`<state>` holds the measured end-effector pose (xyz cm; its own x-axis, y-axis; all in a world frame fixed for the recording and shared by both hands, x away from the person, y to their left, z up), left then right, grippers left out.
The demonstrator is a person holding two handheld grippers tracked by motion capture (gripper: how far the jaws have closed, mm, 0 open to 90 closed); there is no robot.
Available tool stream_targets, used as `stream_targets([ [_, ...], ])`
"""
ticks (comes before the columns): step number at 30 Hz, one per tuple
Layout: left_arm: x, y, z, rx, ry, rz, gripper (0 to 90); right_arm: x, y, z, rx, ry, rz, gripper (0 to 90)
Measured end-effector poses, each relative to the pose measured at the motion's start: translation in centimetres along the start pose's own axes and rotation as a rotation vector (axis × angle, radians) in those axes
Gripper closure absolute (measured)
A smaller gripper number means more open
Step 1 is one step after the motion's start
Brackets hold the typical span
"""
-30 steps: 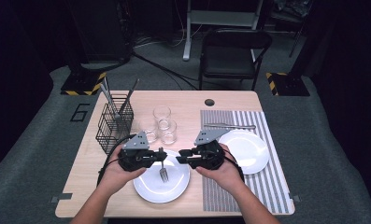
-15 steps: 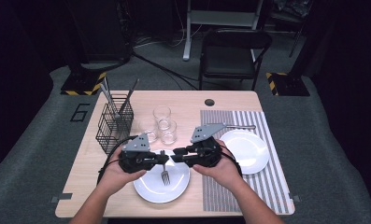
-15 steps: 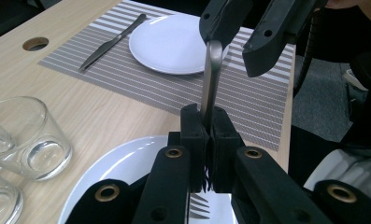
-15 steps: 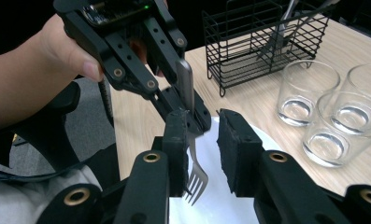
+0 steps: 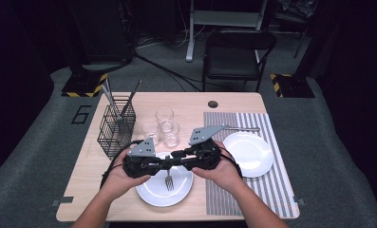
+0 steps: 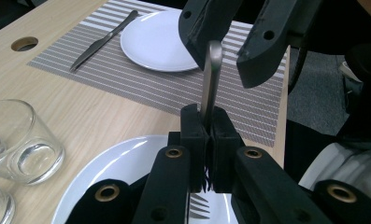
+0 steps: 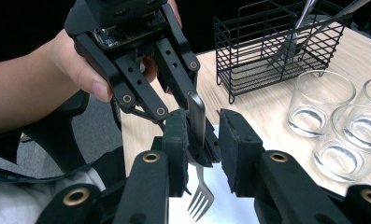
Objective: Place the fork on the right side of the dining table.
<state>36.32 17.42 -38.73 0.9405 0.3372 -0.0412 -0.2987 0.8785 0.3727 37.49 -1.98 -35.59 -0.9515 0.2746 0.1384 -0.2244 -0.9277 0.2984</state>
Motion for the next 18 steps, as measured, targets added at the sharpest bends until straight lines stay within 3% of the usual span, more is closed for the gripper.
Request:
stream_targets([
  [10,-0.23,-0.25,0.00,0.005,-0.007,-0.009,86.8,0.13,-0.35,0.25,0.007,0.001,0.007,73.0],
  [18,-0.25,-0.34,-0.02,0.009,-0.016,-0.010,86.8,0.27,-0.89,0.41,0.020,0.012,0.026,80.4],
])
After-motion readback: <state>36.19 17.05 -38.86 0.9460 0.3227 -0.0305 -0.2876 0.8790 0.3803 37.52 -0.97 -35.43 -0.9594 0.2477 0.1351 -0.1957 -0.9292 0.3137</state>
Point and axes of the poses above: each handheld gripper's, and its own axes: y roughly backward along the jaws, z roughly out of its top, x roughly to its left, the point moved 2 cm from there along -y, roughly forward along the jaws, and after that the axes turned 13 degrees about -x, right-handed, at the moved point
